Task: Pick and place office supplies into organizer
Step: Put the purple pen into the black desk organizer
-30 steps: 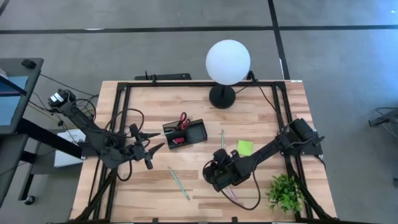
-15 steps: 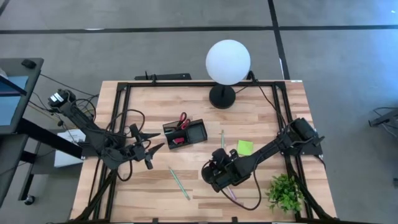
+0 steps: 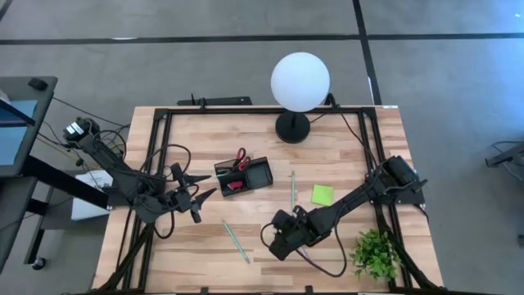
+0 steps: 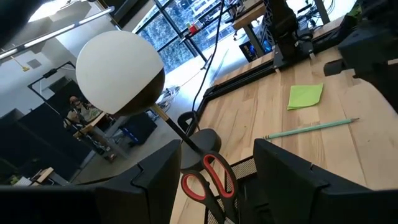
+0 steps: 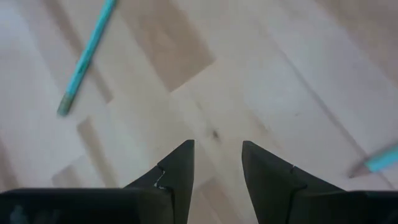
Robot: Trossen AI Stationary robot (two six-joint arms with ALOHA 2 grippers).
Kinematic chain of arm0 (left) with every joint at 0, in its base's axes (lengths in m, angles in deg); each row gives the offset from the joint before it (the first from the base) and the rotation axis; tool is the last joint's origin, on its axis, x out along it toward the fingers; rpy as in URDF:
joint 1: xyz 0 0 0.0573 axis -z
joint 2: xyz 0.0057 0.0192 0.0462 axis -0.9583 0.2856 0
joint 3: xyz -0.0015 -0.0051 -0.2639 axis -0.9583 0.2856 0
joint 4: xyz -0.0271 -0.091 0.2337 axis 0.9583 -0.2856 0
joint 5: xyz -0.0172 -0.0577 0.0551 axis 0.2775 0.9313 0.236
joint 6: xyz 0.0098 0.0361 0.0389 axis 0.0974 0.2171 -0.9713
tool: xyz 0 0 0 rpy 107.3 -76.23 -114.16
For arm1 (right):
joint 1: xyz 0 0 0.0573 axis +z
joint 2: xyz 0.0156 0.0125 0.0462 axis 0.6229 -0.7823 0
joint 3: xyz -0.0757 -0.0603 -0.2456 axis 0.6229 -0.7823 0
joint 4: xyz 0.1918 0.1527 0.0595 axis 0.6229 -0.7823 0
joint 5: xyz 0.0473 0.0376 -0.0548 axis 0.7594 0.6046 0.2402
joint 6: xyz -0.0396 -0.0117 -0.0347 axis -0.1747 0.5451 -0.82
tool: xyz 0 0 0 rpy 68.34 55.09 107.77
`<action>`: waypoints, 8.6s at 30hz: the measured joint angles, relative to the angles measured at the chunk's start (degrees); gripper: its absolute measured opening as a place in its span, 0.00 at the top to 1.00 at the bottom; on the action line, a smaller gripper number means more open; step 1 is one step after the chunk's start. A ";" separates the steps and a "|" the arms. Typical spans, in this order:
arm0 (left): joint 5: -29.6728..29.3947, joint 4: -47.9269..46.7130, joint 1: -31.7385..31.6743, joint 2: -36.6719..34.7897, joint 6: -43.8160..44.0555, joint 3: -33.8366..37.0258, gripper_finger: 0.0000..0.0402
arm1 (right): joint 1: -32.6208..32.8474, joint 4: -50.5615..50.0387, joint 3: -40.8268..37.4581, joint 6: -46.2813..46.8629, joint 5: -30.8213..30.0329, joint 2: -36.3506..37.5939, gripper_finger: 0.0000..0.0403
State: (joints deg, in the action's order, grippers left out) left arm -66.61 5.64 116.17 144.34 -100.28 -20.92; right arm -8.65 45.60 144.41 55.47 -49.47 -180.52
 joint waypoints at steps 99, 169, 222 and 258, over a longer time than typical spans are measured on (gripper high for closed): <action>8.40 -12.05 -0.07 0.00 31.26 0.00 0.50 | 28.88 -24.04 10.03 50.49 -39.10 -25.51 0.72; -1.34 -22.77 0.00 -0.13 44.65 0.00 0.50 | -23.92 -21.75 31.84 -21.19 1.01 -0.92 0.95; 12.06 -28.63 0.00 -0.09 60.65 0.00 0.50 | -0.69 -19.79 17.10 1.89 -8.29 -3.58 0.61; 11.13 -28.08 0.02 -0.07 62.07 0.00 0.50 | 8.71 12.24 -22.96 10.76 -36.92 8.77 0.67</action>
State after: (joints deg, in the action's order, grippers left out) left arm -55.48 -22.44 116.19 144.27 -38.21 -20.91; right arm 0.06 57.84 121.46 66.23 -86.39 -171.75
